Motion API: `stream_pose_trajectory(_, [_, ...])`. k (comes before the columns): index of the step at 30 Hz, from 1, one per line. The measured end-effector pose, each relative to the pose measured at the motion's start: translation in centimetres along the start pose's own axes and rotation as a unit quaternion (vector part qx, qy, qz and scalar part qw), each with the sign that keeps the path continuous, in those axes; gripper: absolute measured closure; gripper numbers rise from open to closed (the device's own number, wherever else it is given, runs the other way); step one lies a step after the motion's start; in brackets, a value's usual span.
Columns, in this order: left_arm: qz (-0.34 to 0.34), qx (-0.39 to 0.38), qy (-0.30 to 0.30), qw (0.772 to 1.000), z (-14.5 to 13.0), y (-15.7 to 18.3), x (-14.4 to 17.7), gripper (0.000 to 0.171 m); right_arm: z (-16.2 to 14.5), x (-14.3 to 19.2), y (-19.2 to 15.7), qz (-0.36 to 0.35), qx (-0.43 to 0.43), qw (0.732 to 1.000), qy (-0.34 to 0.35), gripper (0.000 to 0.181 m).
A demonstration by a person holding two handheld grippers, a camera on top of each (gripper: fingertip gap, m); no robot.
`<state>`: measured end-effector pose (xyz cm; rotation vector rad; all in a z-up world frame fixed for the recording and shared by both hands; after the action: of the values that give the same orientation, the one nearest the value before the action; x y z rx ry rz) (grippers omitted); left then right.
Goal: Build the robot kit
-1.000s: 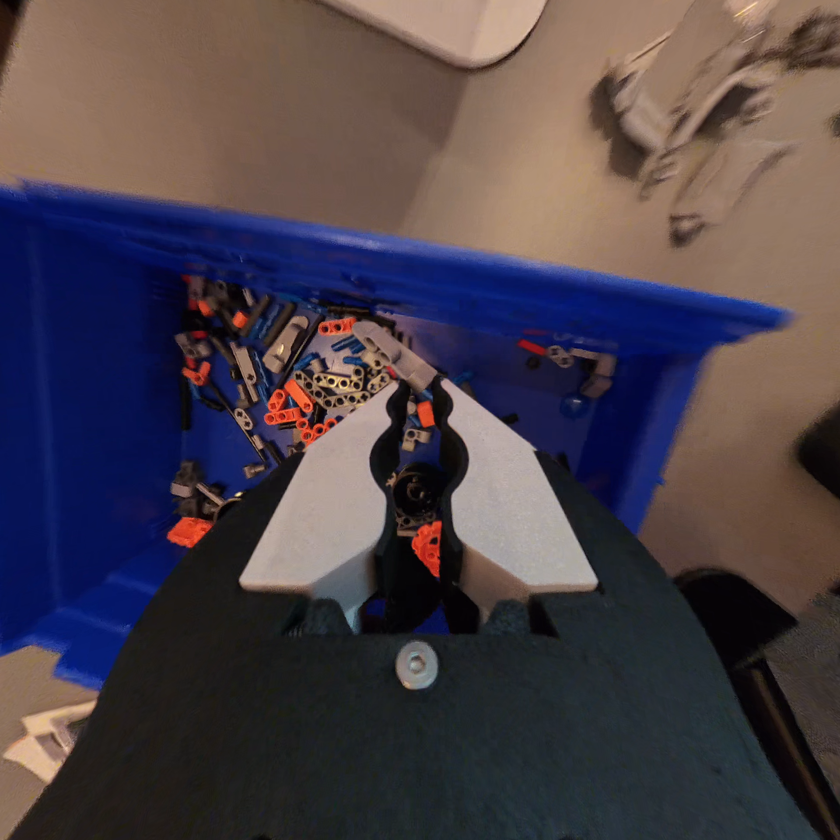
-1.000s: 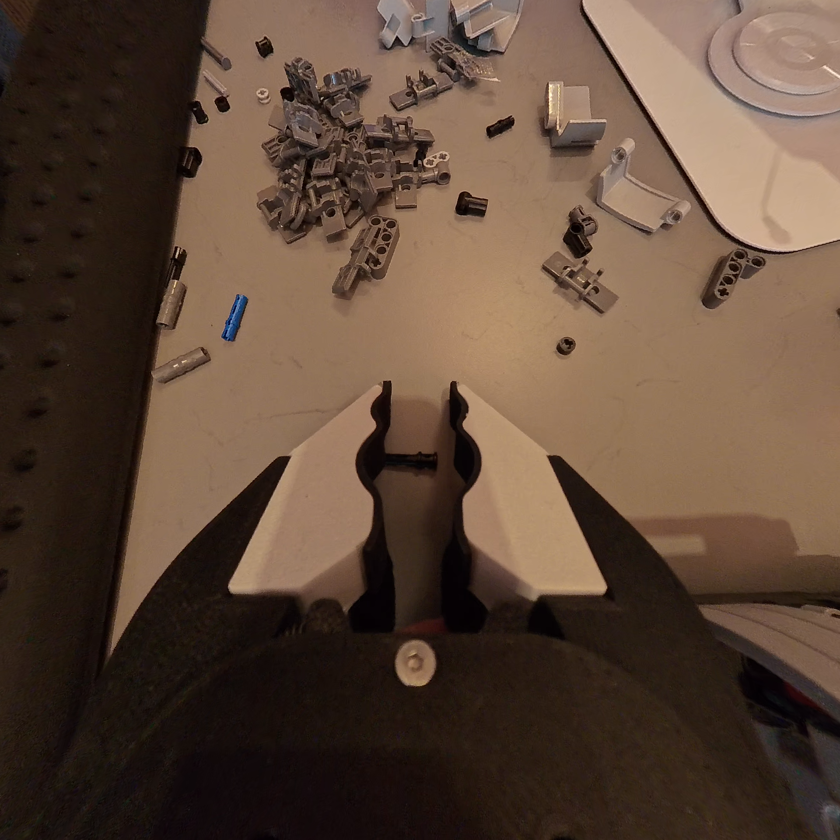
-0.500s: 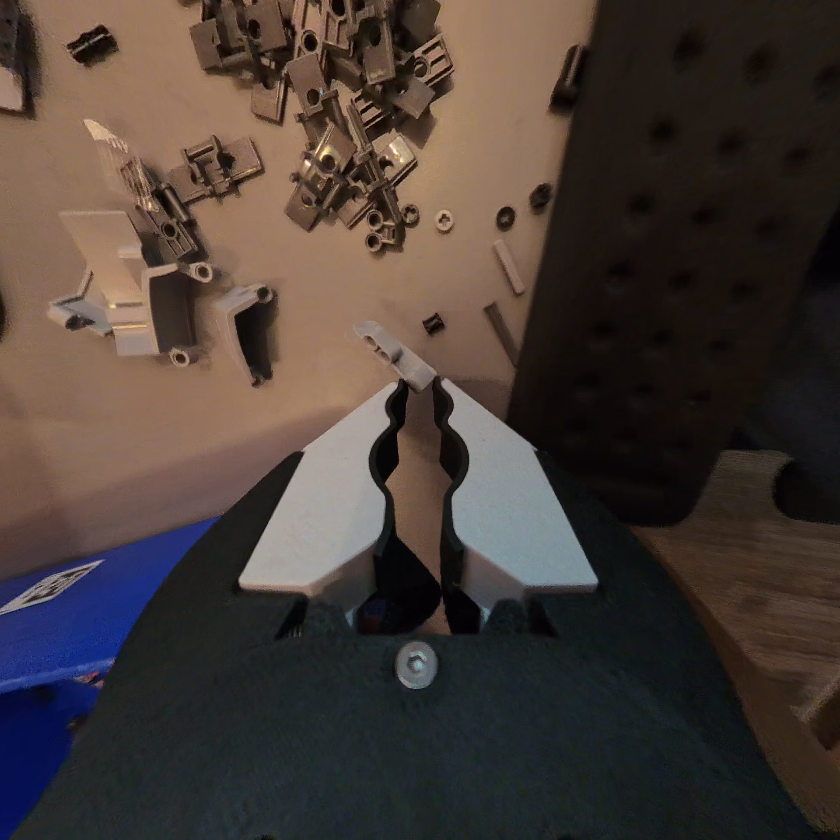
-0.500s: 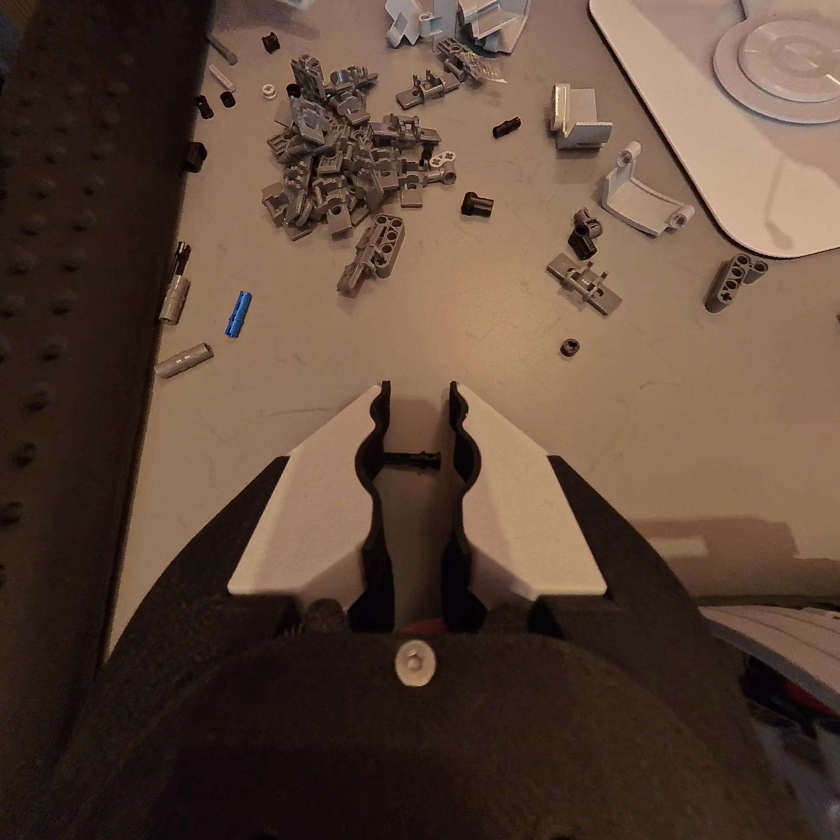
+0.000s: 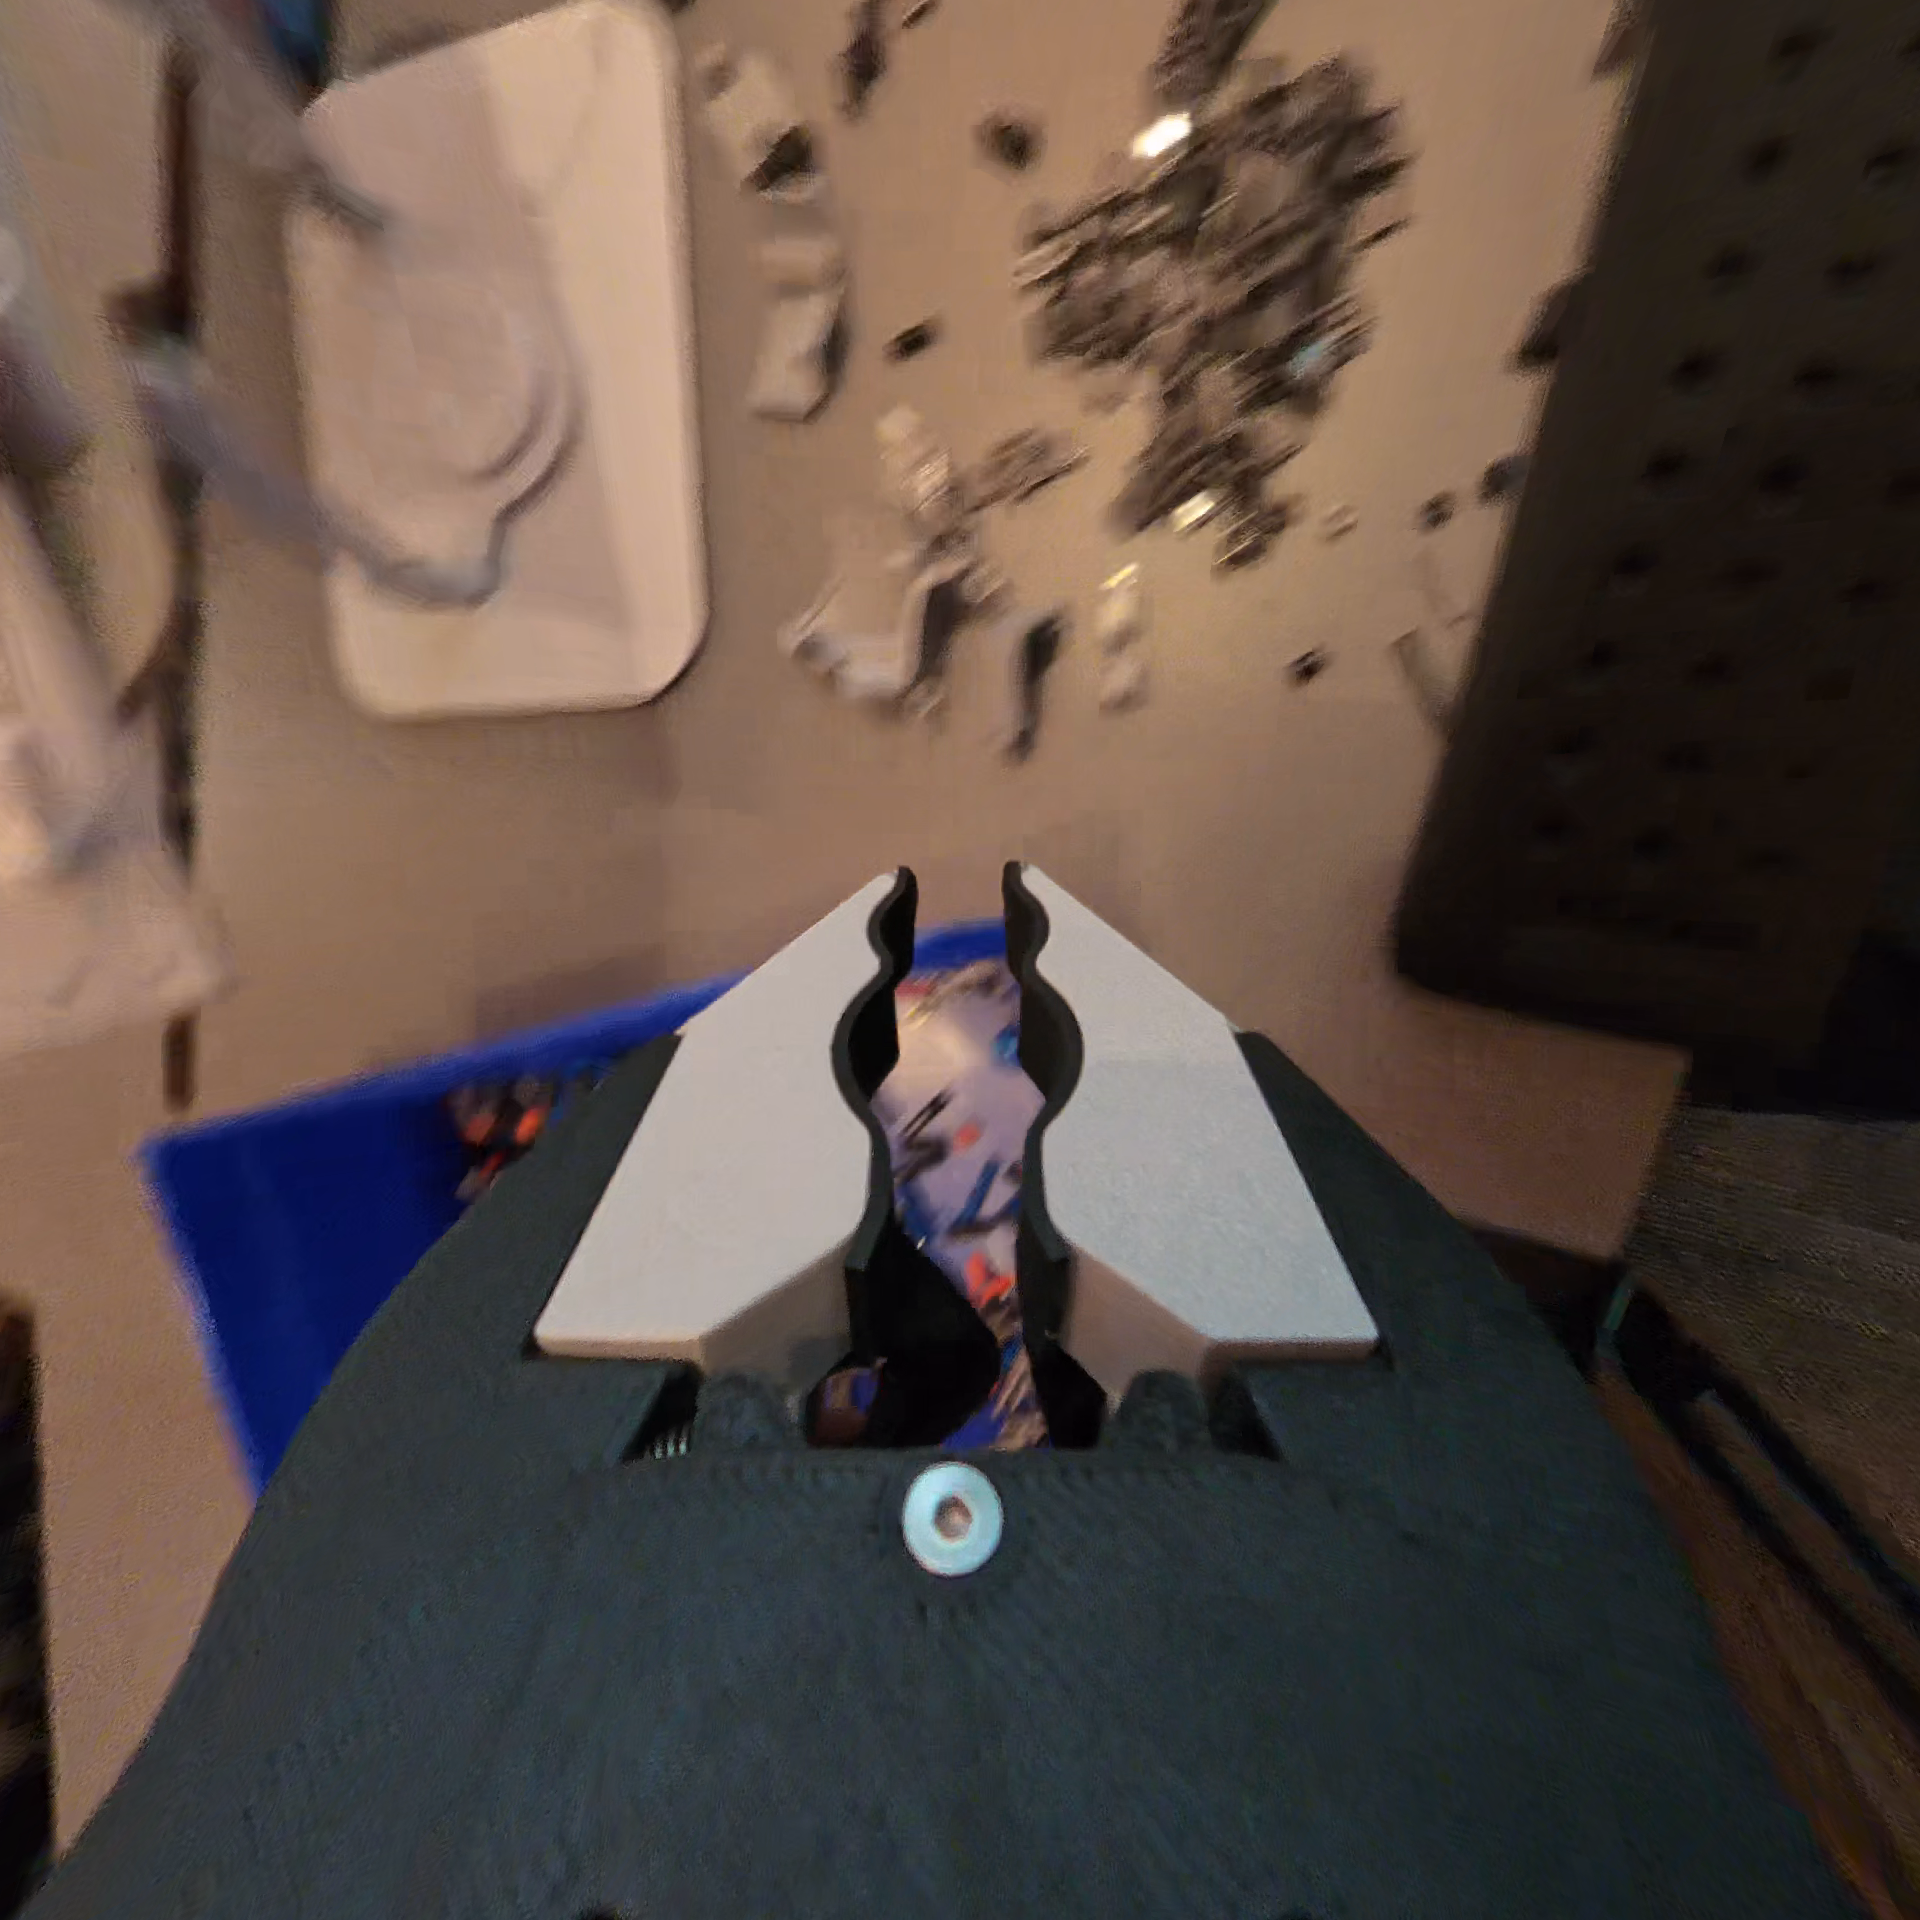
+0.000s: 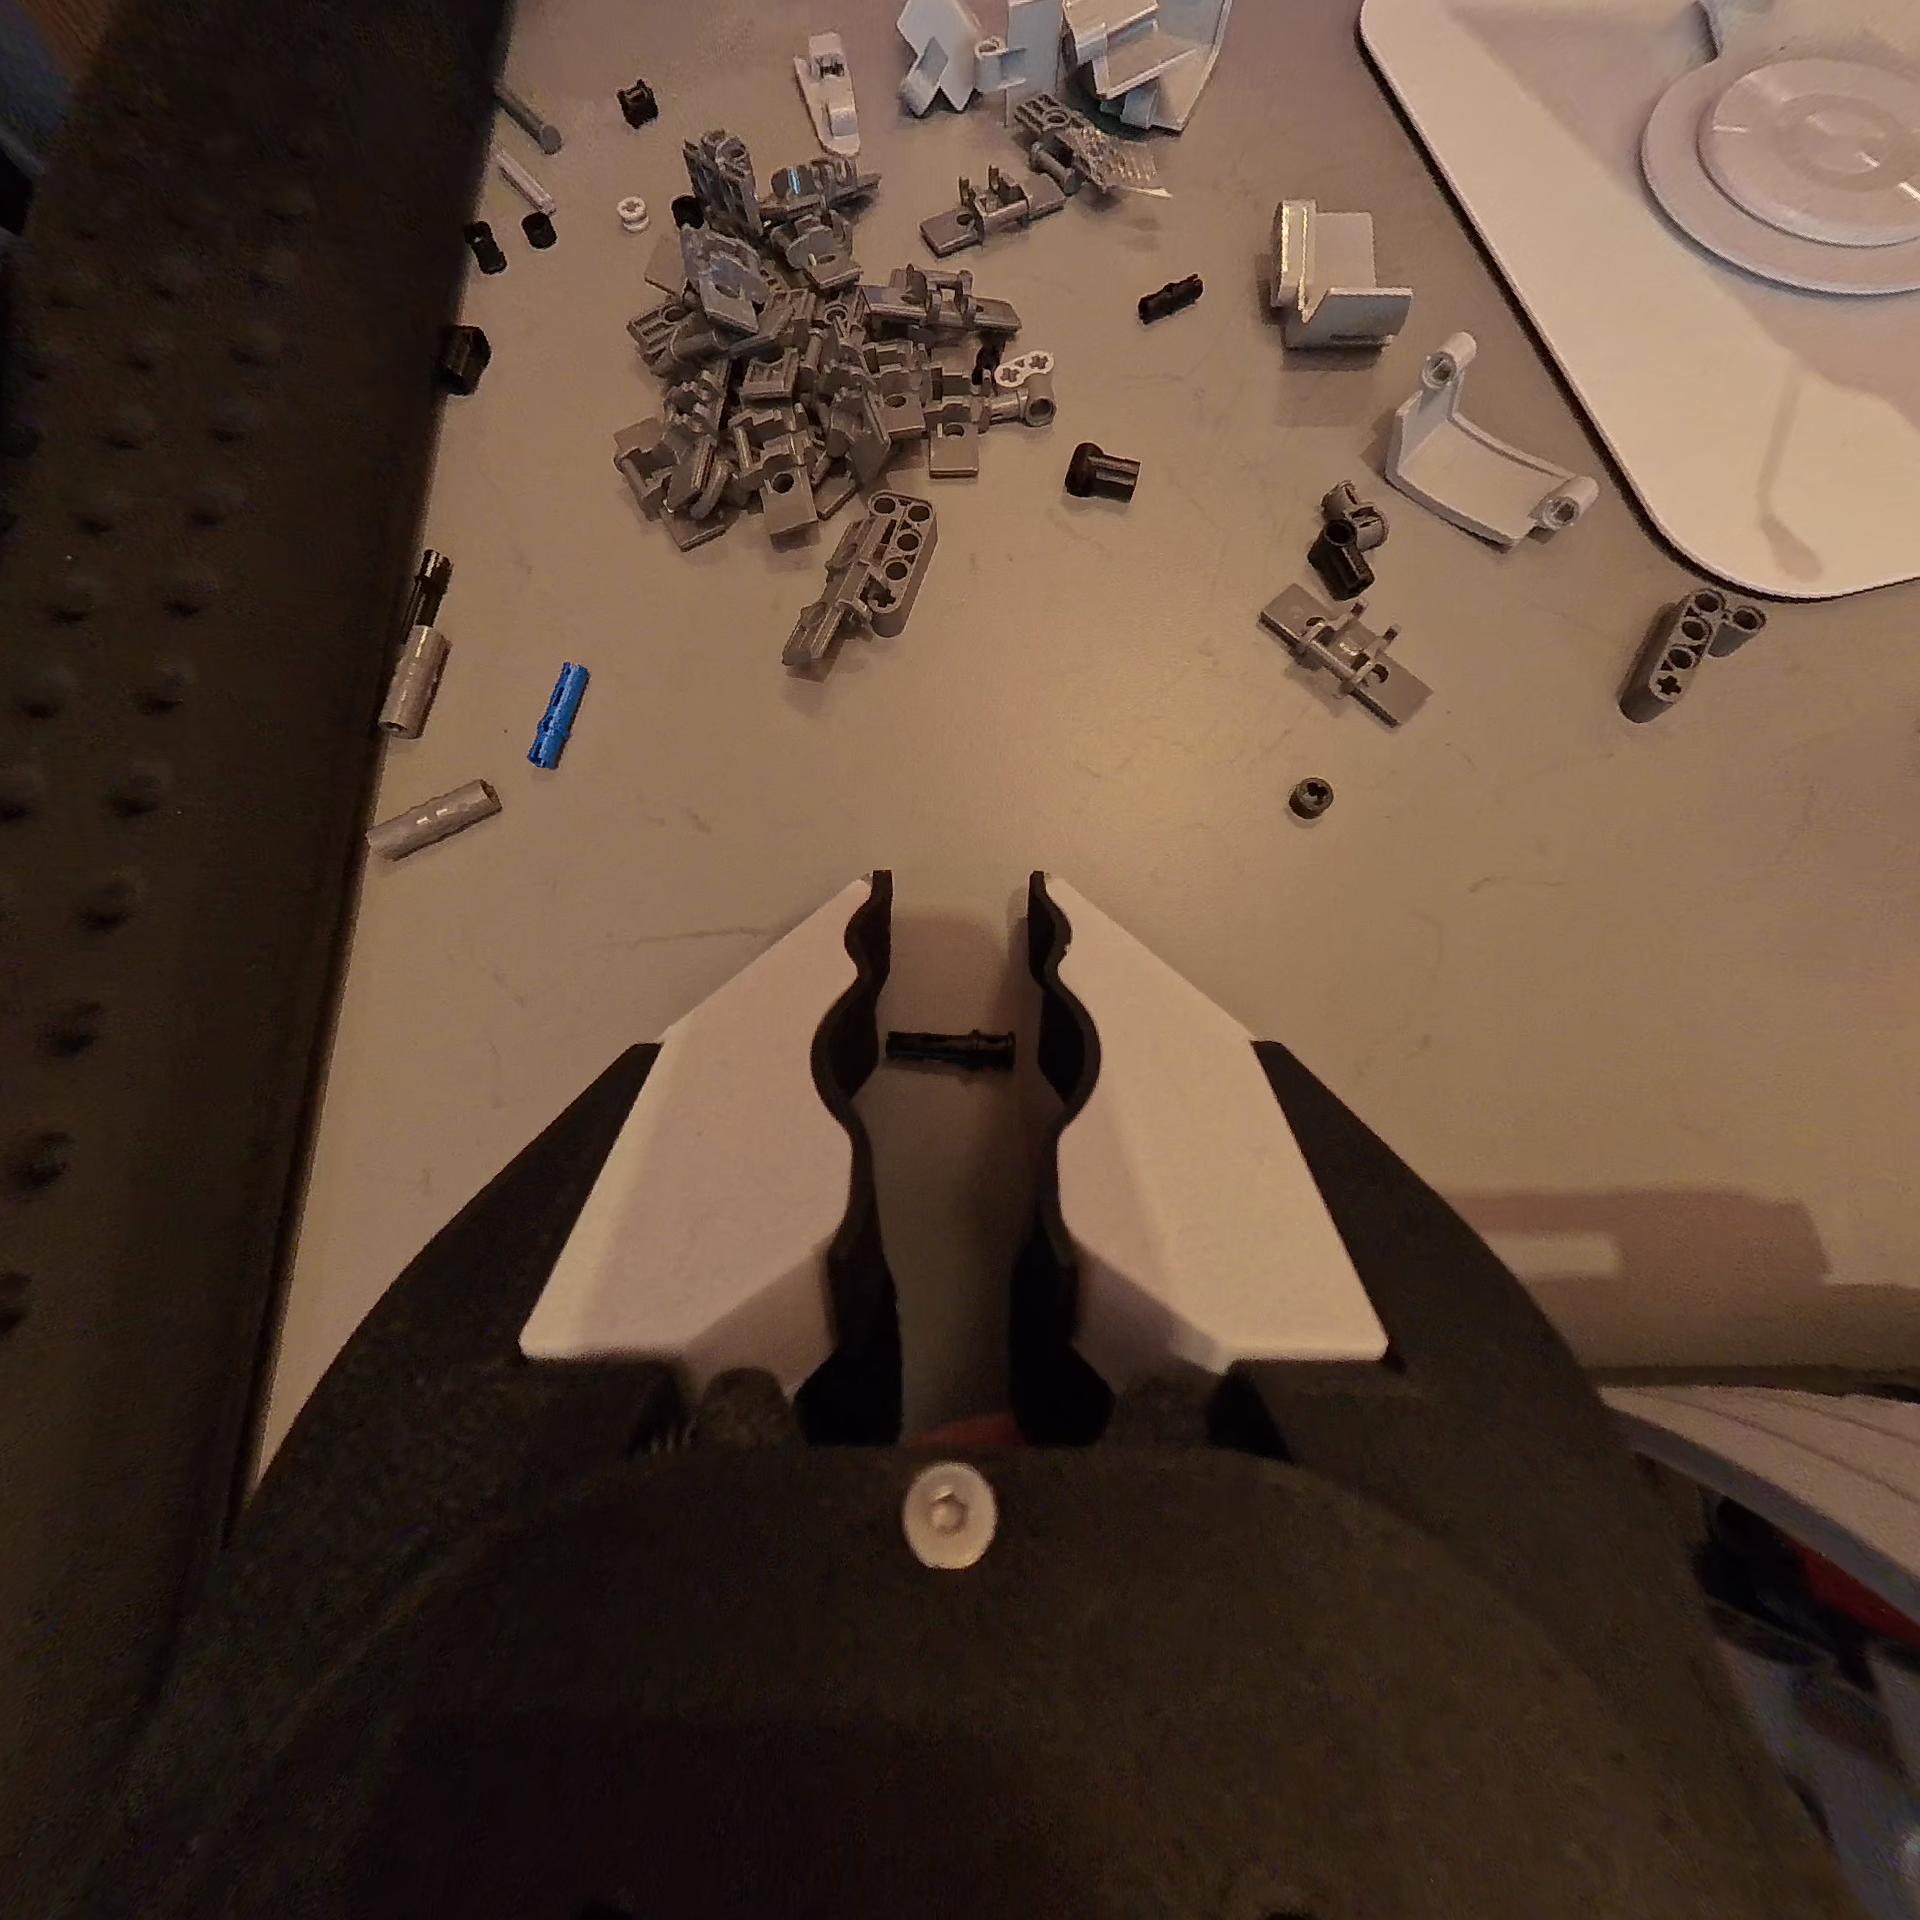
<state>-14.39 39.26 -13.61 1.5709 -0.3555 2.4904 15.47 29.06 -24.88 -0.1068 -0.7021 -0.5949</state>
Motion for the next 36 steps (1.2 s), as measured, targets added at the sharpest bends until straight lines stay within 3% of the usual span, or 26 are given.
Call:
stream_pose_trajectory(2, [0.039,0.028,-0.026,0.999,-3.9,-3.5,1.3,0.151,0.0,0.0,0.0,0.000,0.001,1.000,0.000,0.157])
stream_pose_trajectory(4, [0.066,0.050,-0.081,0.993,-8.5,-6.4,0.5,0.145,0.0,0.0,0.0,0.000,0.001,1.000,0.000,0.157])
stream_pose_trajectory(6, [0.046,0.067,-0.132,0.988,-12.5,-7.1,-1.3,0.138,0.0,0.0,0.0,-0.001,0.001,1.000,0.001,0.157])
stream_pose_trajectory(9, [0.034,0.074,-0.169,0.982,-16.2,-7.9,-3.4,0.139,0.0,0.0,0.0,-0.002,0.002,1.000,0.001,0.157])
stream_pose_trajectory(11, [0.028,0.076,-0.139,0.987,-16.2,-8.3,-4.4,0.144,0.0,0.0,0.1,-0.001,-0.001,1.000,0.002,0.157])
stream_pose_trajectory(19, [0.012,0.064,-0.109,0.992,-15.6,-8.7,-5.6,0.161,0.1,0.1,0.1,0.000,-0.004,1.000,0.003,0.157])
stream_pose_trajectory(28, [0.038,0.064,-0.104,0.992,-14.7,-8.7,-4.4,0.164,0.1,0.1,0.0,0.003,0.000,1.000,0.003,0.157])
stream_pose_trajectory(32, [0.063,0.075,-0.053,0.994,-11.8,-8.5,-1.3,0.164,0.1,0.1,-0.1,0.006,0.001,1.000,0.004,0.157])
stream_pose_trajectory(36, [0.065,0.058,0.027,0.996,-5.4,-6.9,2.4,0.165,0.0,0.1,-0.2,0.007,0.003,1.000,0.003,0.157])
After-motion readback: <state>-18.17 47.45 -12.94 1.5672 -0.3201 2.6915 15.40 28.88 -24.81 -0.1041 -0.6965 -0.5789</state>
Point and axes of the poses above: each gripper's, where its closed fingertips meet, x back along the fingers, z out of its top, y = z × x across the jaws, the point moved 1 cm from there along x, back along the fingers, and after that the axes turned 11 degrees about -z, right-handed, at the moved point
